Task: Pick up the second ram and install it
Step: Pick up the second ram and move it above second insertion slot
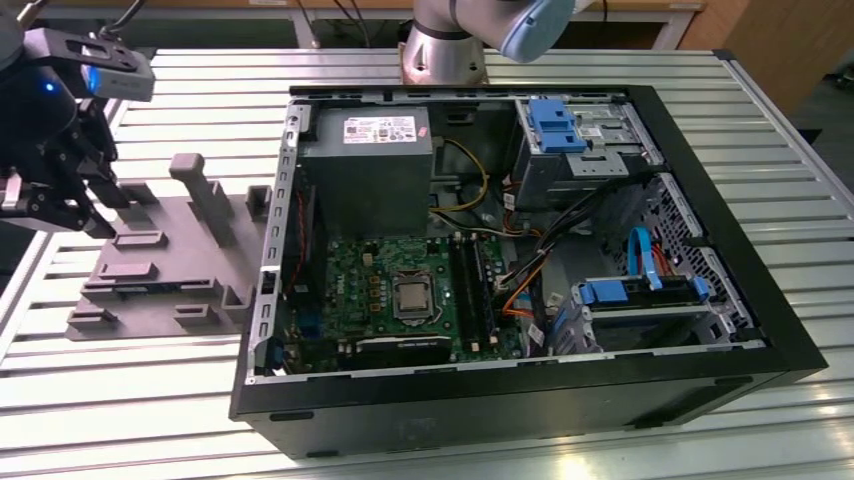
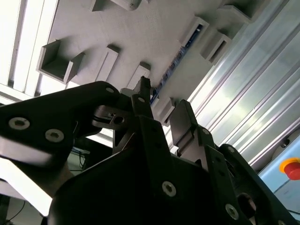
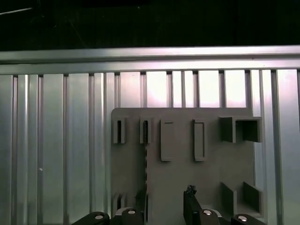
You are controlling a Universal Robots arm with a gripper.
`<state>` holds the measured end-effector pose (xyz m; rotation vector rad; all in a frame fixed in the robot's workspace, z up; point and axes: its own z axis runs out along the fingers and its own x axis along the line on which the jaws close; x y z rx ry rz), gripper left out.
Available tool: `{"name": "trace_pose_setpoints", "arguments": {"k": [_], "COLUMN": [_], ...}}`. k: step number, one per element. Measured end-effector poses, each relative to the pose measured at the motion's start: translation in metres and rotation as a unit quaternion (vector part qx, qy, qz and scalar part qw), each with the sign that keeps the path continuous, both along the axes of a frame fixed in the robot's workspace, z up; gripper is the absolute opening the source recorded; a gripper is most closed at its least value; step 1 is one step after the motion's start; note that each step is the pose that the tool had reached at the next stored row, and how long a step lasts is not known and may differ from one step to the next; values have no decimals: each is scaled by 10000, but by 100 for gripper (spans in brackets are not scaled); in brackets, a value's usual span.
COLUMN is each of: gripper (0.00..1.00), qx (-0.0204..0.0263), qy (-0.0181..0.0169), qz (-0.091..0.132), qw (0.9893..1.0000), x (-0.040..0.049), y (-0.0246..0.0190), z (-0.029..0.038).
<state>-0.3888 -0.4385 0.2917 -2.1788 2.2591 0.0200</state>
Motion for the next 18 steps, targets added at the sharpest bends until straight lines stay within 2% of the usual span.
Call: {"name": "trace_pose_setpoints", "arguments": {"k": [7,12,18], "gripper": [44,44,44], "qx": [0,0,0], "qy": [0,0,1], "qz": [-1,-1,-1], "qw": [10000,10000,10000], "x": [-30,-31,-54], "y": [-15,-17,-20], "z": [-125,-135,-236]}}
